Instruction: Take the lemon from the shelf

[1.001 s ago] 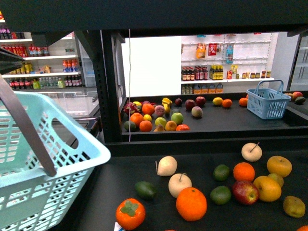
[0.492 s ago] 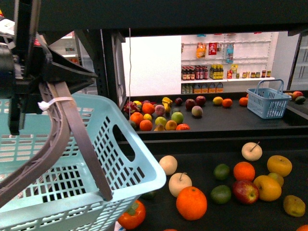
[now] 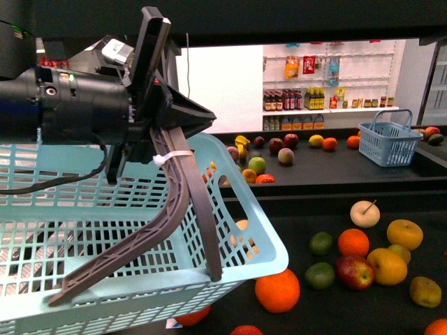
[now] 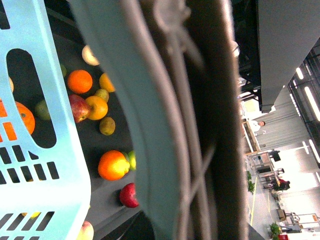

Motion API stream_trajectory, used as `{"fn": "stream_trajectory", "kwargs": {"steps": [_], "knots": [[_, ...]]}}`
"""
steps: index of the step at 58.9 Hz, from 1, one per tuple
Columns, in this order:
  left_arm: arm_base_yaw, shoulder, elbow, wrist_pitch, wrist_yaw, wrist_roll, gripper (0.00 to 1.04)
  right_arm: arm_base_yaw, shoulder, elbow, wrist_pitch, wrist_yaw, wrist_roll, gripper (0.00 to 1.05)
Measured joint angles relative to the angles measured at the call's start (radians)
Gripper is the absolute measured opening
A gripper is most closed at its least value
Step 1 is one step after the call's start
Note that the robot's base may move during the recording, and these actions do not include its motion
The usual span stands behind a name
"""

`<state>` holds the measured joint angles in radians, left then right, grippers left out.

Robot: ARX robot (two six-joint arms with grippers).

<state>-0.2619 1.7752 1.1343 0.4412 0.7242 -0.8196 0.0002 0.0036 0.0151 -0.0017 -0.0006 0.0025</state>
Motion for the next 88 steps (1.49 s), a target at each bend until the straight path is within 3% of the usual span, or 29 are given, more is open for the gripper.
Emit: {"fn": "stream_trajectory", "kwargs": {"steps": [19,39,41,45,48,55,65,76,88], "knots": [[-0.077,0.114,0.108,0.017,-0.009,-0.004,0.07,0.0,0.0,0.0,0.0,0.0,0.0,0.97],[-0.105,0.153,0.15,0.013,-0.018,-0.004,0.07,0.0,0.0,0.0,0.0,0.0,0.0,0.97],[-0.105,0.153,0.15,0.013,-0.017,-0.004,0.07,0.01,0.01,0.003,-0.016,0.031,0.006,0.97],[-0.106,0.155,0.15,0.013,-0.017,-0.003,0.07,0.064,0.092,0.053,-0.159,0.23,0.035,0.97],[-0.106,0.155,0.15,0.013,-0.018,-0.004,0.07,0.045,0.186,0.067,-0.205,0.257,0.065,0.97],[-0.107,0.156,0.15,0.013,-0.017,-0.003,0.07,-0.095,0.475,0.118,-0.081,0.098,0.129,0.97],[-0.108,0.156,0.15,0.013,-0.017,-0.003,0.07,-0.231,0.896,0.269,0.167,-0.135,0.11,0.97],[-0.108,0.156,0.15,0.013,-0.016,-0.003,0.07,-0.382,1.318,0.414,0.336,-0.294,0.021,0.97],[-0.109,0.157,0.15,0.013,-0.016,-0.002,0.07,-0.409,1.693,0.528,0.496,-0.42,-0.161,0.97]]}}
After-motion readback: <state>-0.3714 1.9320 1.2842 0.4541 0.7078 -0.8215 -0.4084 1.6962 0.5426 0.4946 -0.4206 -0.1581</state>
